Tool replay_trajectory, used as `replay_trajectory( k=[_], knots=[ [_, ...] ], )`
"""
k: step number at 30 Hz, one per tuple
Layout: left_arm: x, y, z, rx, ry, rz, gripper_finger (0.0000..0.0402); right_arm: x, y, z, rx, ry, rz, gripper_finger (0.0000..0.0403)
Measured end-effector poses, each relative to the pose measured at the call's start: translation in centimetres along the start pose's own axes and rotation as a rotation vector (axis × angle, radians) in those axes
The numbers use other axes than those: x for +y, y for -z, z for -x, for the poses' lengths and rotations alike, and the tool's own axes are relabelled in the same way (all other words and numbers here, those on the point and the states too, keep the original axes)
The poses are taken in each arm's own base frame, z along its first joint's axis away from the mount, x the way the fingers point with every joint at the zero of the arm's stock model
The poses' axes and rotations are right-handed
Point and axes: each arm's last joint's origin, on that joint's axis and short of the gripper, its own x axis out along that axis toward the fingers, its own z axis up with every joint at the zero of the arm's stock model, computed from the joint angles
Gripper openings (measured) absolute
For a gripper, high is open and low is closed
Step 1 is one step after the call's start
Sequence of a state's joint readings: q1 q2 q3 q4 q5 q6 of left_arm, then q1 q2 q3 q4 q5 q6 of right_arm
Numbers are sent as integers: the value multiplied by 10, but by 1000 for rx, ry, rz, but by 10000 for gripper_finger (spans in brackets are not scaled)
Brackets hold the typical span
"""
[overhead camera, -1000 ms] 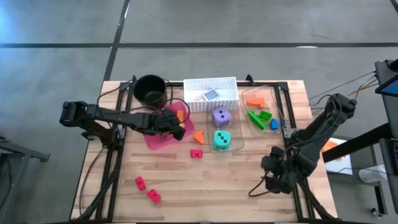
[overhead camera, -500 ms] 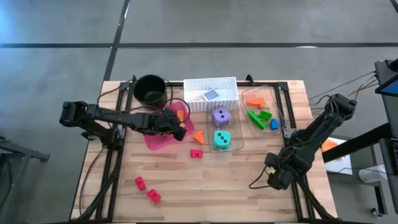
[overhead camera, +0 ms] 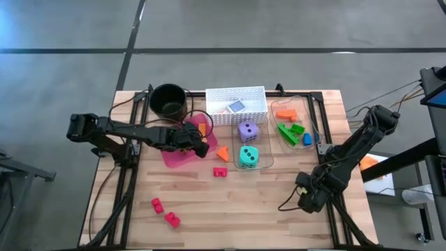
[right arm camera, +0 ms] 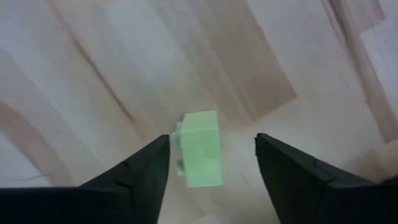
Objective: Pick & Place Toys
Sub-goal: Put the light green game piece into the transparent bin
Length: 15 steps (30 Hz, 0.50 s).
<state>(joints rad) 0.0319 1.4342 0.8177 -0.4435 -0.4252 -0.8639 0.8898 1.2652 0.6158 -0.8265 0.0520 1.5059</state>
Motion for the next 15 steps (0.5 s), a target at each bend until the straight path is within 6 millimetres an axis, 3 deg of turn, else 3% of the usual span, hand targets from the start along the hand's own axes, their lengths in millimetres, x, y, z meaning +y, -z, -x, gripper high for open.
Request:
replay_trajectory(
  k=[15],
  knots=[
    [0,0,0,1,-1,-1,136,-6,1,-12,0,-5,-66,131]
  ],
)
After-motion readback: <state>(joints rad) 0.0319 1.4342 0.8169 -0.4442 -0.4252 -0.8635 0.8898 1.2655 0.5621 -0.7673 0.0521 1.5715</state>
